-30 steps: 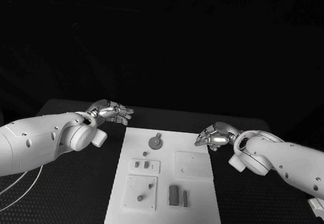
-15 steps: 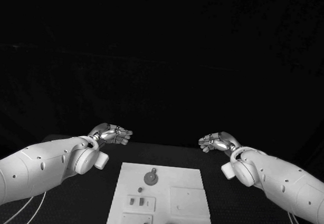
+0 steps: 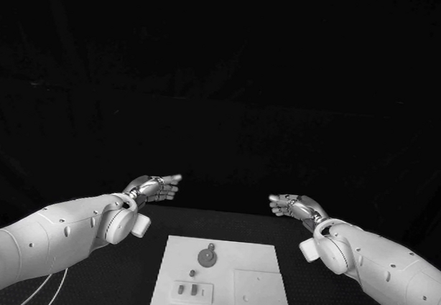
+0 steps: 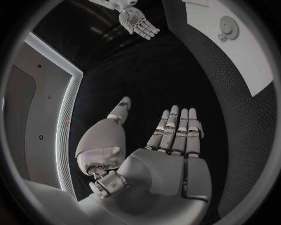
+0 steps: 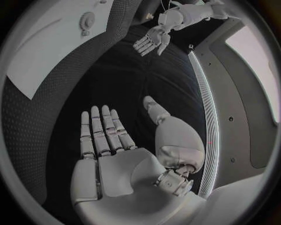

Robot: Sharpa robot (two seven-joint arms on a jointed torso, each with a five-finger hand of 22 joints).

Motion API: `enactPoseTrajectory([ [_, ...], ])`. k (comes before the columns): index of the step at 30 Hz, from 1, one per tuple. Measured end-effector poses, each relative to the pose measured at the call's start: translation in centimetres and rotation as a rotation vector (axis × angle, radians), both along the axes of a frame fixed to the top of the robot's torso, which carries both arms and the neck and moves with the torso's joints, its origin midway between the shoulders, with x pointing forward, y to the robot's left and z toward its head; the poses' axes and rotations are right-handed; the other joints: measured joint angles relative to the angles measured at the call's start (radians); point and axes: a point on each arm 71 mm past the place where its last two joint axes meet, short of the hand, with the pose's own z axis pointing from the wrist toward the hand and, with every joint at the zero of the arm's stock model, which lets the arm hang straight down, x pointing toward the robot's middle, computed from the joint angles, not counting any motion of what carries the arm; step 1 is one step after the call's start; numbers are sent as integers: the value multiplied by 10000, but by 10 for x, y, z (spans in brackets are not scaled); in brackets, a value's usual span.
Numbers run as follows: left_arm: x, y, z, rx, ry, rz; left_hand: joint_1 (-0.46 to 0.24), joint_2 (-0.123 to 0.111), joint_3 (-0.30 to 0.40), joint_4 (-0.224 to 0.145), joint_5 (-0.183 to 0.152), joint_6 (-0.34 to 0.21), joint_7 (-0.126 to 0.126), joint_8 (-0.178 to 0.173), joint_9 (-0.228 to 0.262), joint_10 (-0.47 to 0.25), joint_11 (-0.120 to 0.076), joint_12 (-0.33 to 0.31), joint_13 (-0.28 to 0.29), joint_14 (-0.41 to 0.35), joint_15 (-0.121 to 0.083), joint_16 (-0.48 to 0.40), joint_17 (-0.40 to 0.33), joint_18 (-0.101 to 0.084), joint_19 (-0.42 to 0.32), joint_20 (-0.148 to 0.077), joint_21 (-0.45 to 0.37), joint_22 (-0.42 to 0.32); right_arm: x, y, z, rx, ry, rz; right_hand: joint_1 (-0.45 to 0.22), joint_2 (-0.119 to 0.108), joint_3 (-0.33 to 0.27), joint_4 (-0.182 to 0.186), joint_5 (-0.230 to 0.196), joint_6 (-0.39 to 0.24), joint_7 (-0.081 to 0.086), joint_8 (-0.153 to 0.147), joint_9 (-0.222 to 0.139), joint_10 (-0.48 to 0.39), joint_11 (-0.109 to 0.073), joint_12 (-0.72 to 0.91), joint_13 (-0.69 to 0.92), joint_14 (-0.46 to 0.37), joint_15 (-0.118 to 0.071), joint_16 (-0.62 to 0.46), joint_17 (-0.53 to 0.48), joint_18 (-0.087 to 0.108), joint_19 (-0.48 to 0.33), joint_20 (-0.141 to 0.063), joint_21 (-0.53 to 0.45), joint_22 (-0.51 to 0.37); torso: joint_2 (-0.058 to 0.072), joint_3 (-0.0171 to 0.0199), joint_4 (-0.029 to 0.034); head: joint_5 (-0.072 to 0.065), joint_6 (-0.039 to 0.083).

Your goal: Assemble the parts on the task board

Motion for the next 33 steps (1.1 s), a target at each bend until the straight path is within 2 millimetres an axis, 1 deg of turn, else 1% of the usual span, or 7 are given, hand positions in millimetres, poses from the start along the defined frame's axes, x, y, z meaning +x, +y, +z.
enactPoseTrajectory([
  [4, -6, -5, -3, -143, 68, -92, -2700, 168, -1328, 724, -113, -2185, -479, -752, -1343, -3096, -406, -188, -534, -2123, -419, -794, -1563, 0, -2142, -148, -171, -2332, -3, 5, 2, 150, -38, 88, -2633, 112, -1773, 779, -105, -2164, -530, -629, -1549, -2659, -437, -571, -892, -2110, -470, -1390, -1085, -233, -1273, -580, -1010, -3461, -21, 24, 16, -25, -144],
  [7, -14, -16, -6, -402, 100, -234, -3867, 236, -1901, 1034, -150, -3128, -687, -1077, -1925, -4447, -579, -252, -763, -3039, -600, -1137, -2241, 1, -3065, -210, -237, -3341, -10, 13, 4, 386, -89, 167, -3777, 161, -2540, 1114, -183, -3102, -753, -904, -2218, -3808, -627, -815, -1278, -3022, -664, -1991, -1556, -461, -1821, -835, -1447, -5011, -60, 86, 44, -59, -360],
  [10, -25, -27, -8, -714, 68, -281, -4574, 281, -2238, 1227, -209, -3696, -809, -1275, -2274, -5259, -684, -285, -901, -3586, -706, -1351, -2646, 3, -3618, -250, -247, -3946, -19, 24, 6, 746, -177, 216, -4462, 194, -3000, 1317, -186, -3663, -887, -1067, -2620, -4494, -743, -966, -1509, -3559, -777, -2347, -1837, -461, -2136, -990, -1708, -5942, -112, 164, 79, -101, -614],
  [14, -45, -43, -9, -1206, -50, -212, -5073, 314, -2469, 1376, -209, -4102, -895, -1372, -2524, -5837, -758, -304, -1001, -3981, -782, -1465, -2936, 2, -4017, -276, -291, -4381, -35, 39, 11, 1389, -342, 133, -4951, 214, -3311, 1474, -230, -4068, -982, -1167, -2908, -4982, -821, -1052, -1676, -3960, -862, -2604, -2042, -608, -2367, -1111, -1888, -6609, -179, 264, 126, -147, -891],
  [18, -67, -60, -6, -1711, -252, -15, -5557, 336, -2714, 1484, -258, -4472, -987, -1531, -2751, -6373, -828, -359, -1083, -4345, -860, -1619, -3204, 5, -4382, -302, -336, -4778, -54, 53, 18, 2096, -490, -152, -5348, 235, -3576, 1597, -230, -4378, -1070, -1261, -3132, -5384, -891, -1112, -1803, -4255, -933, -2796, -2195, -609, -2563, -1165, -2030, -7138, -211, 314, 148, -164, -995],
  [26, -104, -80, 5, -2323, -710, 771, -5560, 343, -2726, 1496, -258, -4490, -1000, -1535, -2787, -6416, -842, -359, -1101, -4376, -862, -1620, -3244, 4, -4414, -304, -336, -4839, -93, 71, 31, 3239, -600, -1177, -5442, 237, -3642, 1616, -229, -4457, -1090, -1276, -3212, -5490, -913, -1149, -1848, -4335, -954, -2854, -2249, -610, -2598, -1200, -2065, -7322, -229, 344, 156, -167, -1032],
  [33, -115, -81, 9, -2337, -948, 1391, -5559, 343, -2725, 1496, -258, -4490, -1000, -1535, -2787, -6416, -842, -359, -1100, -4376, -862, -1619, -3244, 4, -4413, -304, -336, -4841, -108, 73, 36, 3546, -590, -2028, -5442, 237, -3641, 1616, -229, -4457, -1090, -1276, -3212, -5489, -913, -1149, -1847, -4335, -953, -2854, -2251, -610, -2597, -1200, -2064, -7325, -232, 346, 158, -167, -1033],
])
